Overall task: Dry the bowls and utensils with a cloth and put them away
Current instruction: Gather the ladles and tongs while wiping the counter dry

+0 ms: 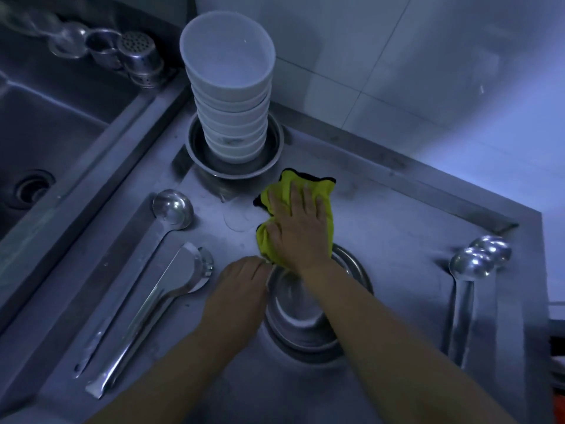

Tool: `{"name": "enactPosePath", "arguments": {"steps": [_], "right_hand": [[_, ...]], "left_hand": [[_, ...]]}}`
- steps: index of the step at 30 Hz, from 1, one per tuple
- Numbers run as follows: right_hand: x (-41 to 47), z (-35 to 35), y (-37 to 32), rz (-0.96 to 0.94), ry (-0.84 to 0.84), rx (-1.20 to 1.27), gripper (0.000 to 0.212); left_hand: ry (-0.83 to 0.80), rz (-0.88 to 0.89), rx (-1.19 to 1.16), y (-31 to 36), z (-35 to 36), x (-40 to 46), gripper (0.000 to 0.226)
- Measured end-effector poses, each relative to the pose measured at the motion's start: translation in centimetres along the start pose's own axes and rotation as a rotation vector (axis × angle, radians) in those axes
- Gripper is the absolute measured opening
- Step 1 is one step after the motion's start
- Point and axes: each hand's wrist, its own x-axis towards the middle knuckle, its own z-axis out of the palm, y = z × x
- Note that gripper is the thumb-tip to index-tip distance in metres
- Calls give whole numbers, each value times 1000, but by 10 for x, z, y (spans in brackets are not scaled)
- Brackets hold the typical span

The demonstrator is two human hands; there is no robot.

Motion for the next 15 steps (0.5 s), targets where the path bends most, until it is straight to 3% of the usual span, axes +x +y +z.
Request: {"name": "enactPosePath", "arguments": {"steps": [9, 15], "right_hand": [[93, -12, 31, -48, 2, -37, 61], [93, -18, 61, -150, -7, -74, 58]], "left_hand": [[39, 53, 182, 6, 18, 41, 43], [-39, 104, 266, 5, 20, 68, 47]]}}
